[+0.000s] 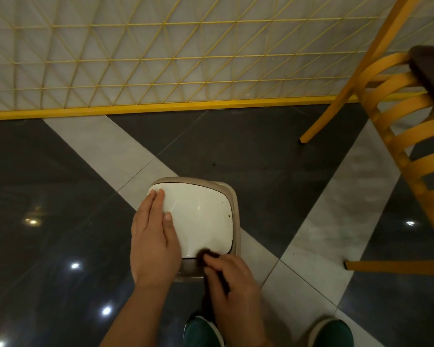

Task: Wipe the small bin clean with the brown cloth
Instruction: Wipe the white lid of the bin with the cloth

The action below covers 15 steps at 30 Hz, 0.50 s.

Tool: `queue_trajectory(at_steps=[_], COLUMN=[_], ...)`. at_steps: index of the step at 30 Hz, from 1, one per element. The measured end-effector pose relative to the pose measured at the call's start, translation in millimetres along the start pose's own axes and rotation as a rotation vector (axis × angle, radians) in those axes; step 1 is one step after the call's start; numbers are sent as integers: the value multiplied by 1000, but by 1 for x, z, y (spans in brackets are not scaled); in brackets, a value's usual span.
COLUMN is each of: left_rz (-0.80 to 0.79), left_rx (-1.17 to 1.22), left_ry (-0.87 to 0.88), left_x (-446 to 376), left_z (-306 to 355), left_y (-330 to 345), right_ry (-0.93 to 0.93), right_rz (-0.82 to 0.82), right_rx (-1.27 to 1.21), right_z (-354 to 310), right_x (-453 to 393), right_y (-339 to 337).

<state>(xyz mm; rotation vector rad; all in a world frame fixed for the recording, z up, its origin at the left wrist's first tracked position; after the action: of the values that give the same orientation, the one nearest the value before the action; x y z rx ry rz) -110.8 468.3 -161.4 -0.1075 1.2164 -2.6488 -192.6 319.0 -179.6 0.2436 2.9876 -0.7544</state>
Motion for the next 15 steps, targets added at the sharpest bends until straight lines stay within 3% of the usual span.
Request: queue_trajectory(at_steps=[3,7,12,15], left_rz=[-7,-1,0,1], left_rx=[-3,-6,22,43], left_ry=[11,-7,-11,-14], left_x=[1,1,1,1], left_z=[1,1,-2,-2], left_y=[0,1,0,1], right_ry=[24,302,70,9], right_rz=[10,23,11,-22], right_rx=[16,47,-46,33], right_z=[12,33,-3,3], right_x=[-7,-19,-4,-15], right_y=[-7,-17,5,0])
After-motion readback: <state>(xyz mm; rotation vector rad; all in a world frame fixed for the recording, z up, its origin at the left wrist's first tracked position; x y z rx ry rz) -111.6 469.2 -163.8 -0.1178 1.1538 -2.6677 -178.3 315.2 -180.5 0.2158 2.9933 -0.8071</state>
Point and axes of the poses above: each hand's wrist, its own x-axis away from the middle knuckle, its own y-axis out of the palm, z = x × y, the point moved 4 cm from there along -x, towards the middle knuckle, and after that the axes turned 2 degrees about -z, right-handed, at the moved point
